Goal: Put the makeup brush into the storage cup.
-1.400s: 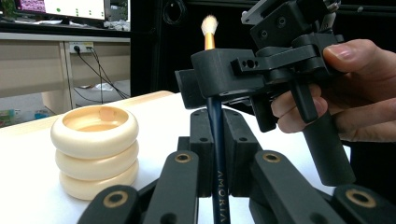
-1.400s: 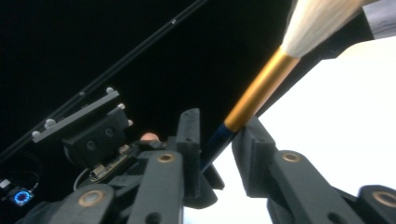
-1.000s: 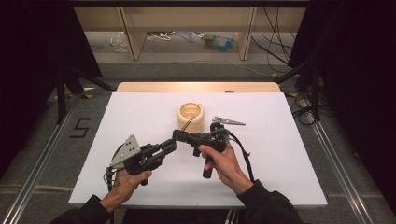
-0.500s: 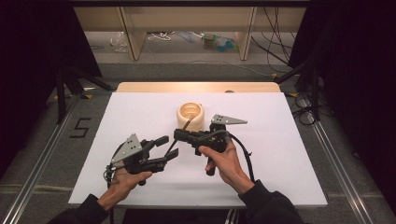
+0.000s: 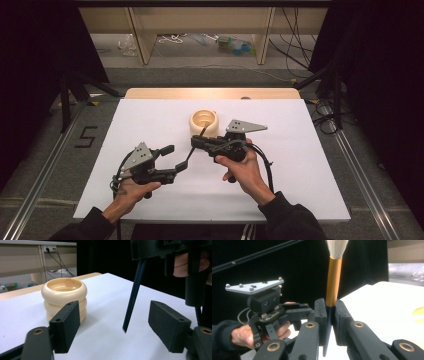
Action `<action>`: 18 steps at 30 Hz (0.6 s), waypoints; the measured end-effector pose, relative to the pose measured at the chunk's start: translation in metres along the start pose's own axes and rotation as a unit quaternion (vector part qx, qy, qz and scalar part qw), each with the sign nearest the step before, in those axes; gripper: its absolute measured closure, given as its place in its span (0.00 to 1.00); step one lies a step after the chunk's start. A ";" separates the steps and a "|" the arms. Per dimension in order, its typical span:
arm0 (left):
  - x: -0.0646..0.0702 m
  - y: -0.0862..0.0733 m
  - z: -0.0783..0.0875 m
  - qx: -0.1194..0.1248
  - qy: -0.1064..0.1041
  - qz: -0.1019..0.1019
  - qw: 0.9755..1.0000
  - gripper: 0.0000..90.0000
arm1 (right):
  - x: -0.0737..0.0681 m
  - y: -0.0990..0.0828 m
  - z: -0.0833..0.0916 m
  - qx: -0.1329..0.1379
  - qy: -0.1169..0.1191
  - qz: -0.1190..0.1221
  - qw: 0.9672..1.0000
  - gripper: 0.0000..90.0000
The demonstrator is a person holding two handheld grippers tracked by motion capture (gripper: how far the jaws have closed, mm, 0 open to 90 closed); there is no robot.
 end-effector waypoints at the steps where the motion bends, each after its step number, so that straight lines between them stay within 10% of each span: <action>1: -0.001 -0.001 0.000 -0.002 0.004 0.004 1.000 0.26 | 0.001 0.000 0.001 -0.004 -0.007 0.006 1.000 0.92; 18: -0.017 -0.009 0.009 -0.018 0.036 -0.010 0.999 0.18 | 0.017 0.004 0.012 -0.022 -0.057 0.041 0.997 0.92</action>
Point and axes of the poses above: each handheld gripper's, and its own axes: z roughly backward along the jaws, y roughly out of its top, x roughly to its right, the point moved 6 cm from there along -z, roughly forward along the jaws, and after that the axes turned 4 degrees about -x, right-handed, at the moved point
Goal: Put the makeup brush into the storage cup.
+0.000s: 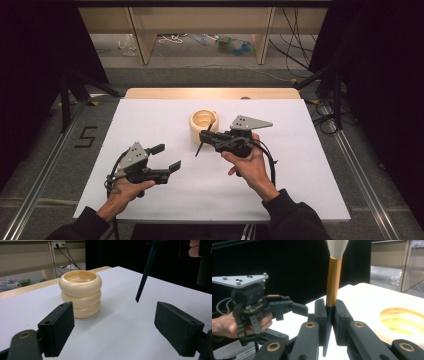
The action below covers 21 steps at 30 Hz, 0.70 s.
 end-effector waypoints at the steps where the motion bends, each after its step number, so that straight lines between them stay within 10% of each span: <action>1: -0.001 0.000 0.001 -0.001 0.002 0.000 1.000 0.18 | 0.001 0.000 0.001 -0.004 -0.004 0.003 1.000 0.92; 21: -0.013 -0.008 0.011 -0.004 0.017 -0.008 1.000 0.18 | 0.026 0.012 0.013 0.008 -0.045 0.014 0.999 0.92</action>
Point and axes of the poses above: each handheld gripper's, and its own axes: z roughly backward along the jaws, y roughly out of its top, x roughly to its right, the point moved 6 cm from there along -z, roughly forward along the jaws, and after that the axes turned 4 degrees about -x, right-handed, at the moved point
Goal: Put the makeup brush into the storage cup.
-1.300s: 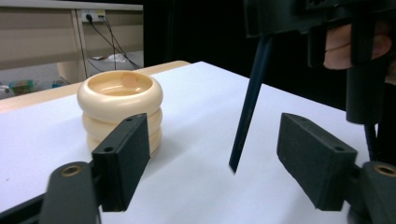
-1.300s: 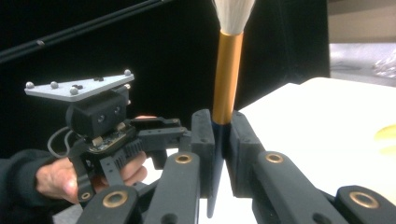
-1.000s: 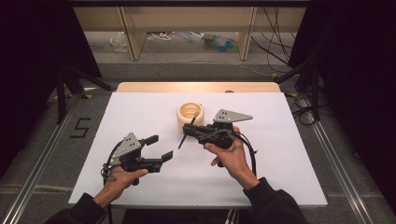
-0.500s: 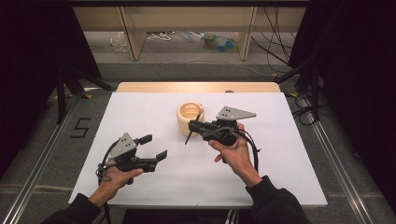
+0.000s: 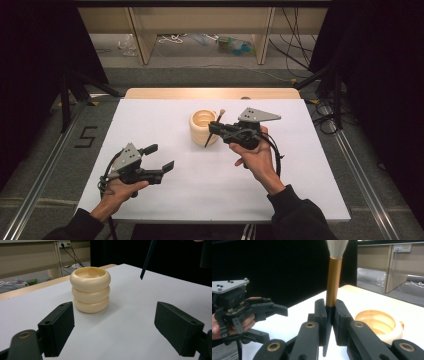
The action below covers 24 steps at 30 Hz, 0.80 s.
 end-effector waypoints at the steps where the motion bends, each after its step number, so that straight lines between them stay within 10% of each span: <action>1: 0.000 0.000 0.001 0.000 0.002 0.003 1.000 0.18 | 0.001 0.000 0.000 -0.005 0.000 -0.002 1.000 0.92; 24: 0.001 -0.004 0.007 0.003 0.005 -0.019 1.000 0.18 | 0.025 0.020 -0.012 -0.001 -0.027 -0.003 1.000 0.92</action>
Point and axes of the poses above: each handheld gripper's, and its own axes: z roughly backward along the jaws, y roughly out of its top, x roughly to its right, the point moved 6 cm from there along -z, roughly forward along the jaws, and after that the axes turned 4 degrees about -x, right-handed, at the moved point
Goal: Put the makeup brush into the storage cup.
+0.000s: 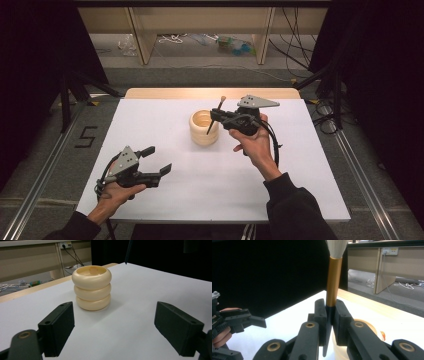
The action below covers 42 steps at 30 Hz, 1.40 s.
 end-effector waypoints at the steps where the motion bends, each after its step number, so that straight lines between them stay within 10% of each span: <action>1: 0.000 0.000 0.000 -0.001 0.002 0.004 1.000 0.18 | 0.000 0.000 -0.001 -0.006 -0.001 -0.002 1.000 0.92; 42: 0.001 0.000 0.000 0.001 -0.001 0.006 1.000 0.18 | 0.035 0.017 -0.030 -0.013 -0.057 0.004 0.998 0.92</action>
Point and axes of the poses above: each handheld gripper's, and its own axes: z roughly backward along the jaws, y roughly out of its top, x roughly to its right, the point moved 6 cm from there along -z, roughly forward along the jaws, and after that the axes turned 4 degrees about -x, right-handed, at the moved point
